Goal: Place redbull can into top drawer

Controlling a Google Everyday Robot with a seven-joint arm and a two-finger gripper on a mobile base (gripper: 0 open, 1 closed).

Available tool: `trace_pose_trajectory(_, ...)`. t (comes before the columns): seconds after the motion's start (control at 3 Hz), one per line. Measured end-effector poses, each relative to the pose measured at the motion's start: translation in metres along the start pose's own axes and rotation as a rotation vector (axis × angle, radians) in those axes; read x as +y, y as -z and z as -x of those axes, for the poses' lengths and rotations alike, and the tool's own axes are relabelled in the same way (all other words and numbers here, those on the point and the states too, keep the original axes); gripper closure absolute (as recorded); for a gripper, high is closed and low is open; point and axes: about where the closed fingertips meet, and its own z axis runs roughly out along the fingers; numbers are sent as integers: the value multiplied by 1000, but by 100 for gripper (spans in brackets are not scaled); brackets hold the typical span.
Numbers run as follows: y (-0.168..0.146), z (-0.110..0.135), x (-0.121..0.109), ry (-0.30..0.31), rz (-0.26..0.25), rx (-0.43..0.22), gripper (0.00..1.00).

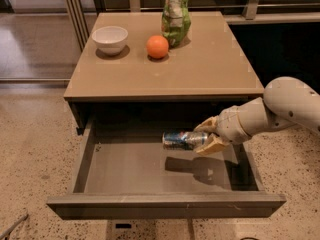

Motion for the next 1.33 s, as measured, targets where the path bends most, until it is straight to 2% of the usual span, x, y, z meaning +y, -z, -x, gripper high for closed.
trace_pose_trajectory(0.33, -36, -24, -5, 52, 10, 8, 100)
trace_pose_trajectory(1.0, -93, -66, -5, 39, 50, -21, 100)
trace_pose_trajectory(1.33, -93, -67, -5, 36, 53, -23, 100)
